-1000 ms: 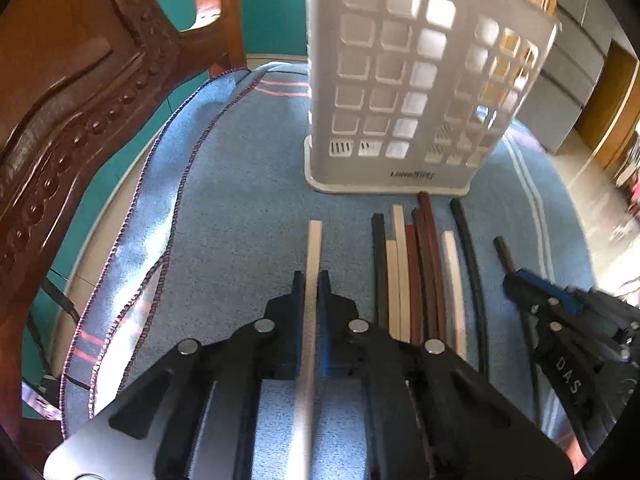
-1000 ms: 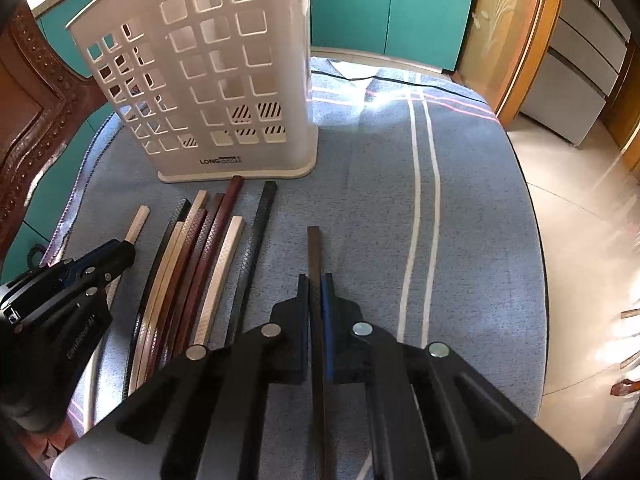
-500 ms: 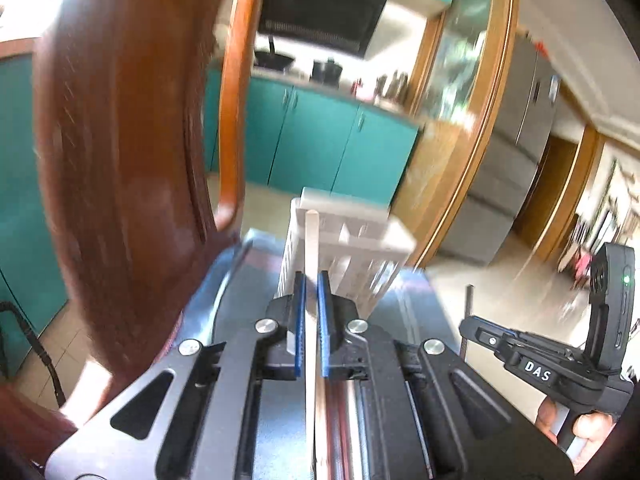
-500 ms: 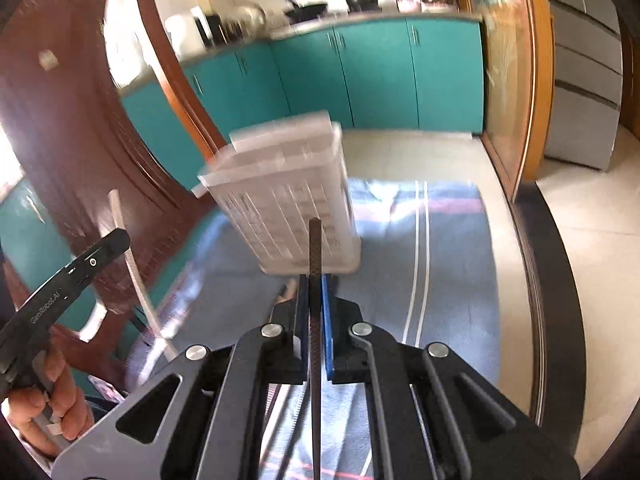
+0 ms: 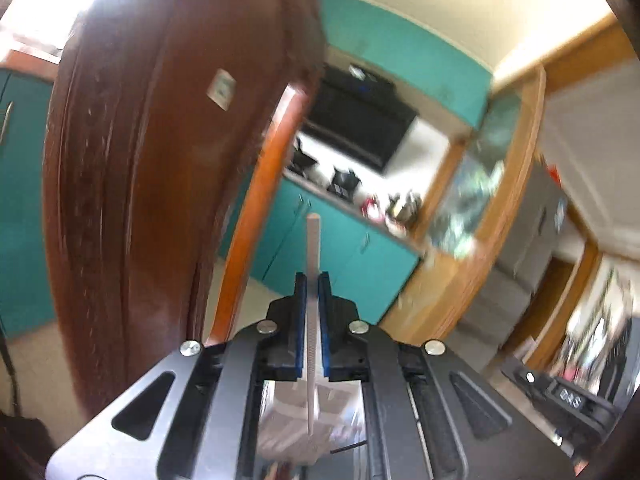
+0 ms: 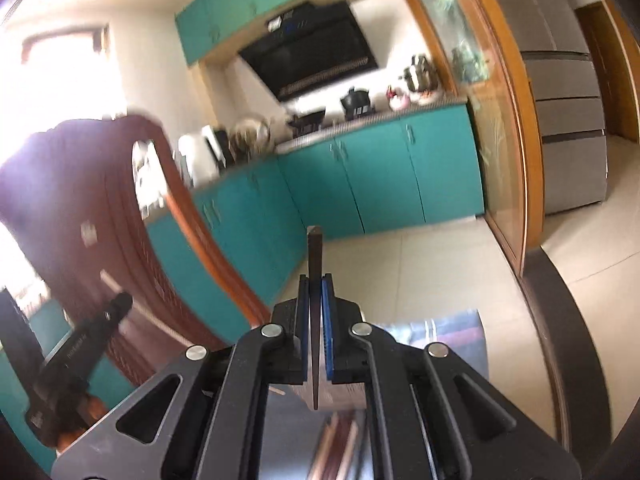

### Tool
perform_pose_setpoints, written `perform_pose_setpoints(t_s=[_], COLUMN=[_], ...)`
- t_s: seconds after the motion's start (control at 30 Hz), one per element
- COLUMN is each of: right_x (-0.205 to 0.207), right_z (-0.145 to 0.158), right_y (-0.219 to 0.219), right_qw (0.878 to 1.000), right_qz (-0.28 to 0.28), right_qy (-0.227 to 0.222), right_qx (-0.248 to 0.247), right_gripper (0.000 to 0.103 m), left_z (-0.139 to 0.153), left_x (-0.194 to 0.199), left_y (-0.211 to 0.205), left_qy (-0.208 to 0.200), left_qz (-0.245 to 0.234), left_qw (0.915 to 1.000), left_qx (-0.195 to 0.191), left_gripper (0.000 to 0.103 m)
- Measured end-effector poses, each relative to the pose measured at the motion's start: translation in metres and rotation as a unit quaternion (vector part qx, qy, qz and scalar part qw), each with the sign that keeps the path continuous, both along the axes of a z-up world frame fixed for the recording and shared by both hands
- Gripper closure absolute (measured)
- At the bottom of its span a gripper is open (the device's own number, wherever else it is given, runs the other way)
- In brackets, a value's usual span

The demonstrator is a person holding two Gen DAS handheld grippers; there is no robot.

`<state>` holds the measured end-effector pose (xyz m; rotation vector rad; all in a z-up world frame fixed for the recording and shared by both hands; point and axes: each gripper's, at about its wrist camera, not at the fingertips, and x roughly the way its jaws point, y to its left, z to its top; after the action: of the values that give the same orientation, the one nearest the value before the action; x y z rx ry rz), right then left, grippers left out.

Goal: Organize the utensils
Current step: 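Lift both chopsticks and drop them into the white basket with both grippers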

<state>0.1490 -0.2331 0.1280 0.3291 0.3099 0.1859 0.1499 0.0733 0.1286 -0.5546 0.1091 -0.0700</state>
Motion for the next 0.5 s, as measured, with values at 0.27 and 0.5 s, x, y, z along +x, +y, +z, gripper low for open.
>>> perform_pose_setpoints(t_s=[0.27,0.5], right_x=[0.027,0.055], right_z=[-0.005,-0.049], right_y=[0.007,0.009], right_qw=[0.996,0.998], right_qz=[-0.064,-0.051], right_qy=[-0.056,0.004], right_qx=[-0.018,-0.042], right_gripper=[0.096,0.096], left_z=[-0.021,-0.052], left_x=[0.044,0.067], left_y=[-0.013,-0.031], left_qy=[-0.013,0.052], left_qz=[0.054,0.032], left_qw=[0.9981,0.9967], left_qx=[0.024,0.054], left_gripper=[0.096,0.096])
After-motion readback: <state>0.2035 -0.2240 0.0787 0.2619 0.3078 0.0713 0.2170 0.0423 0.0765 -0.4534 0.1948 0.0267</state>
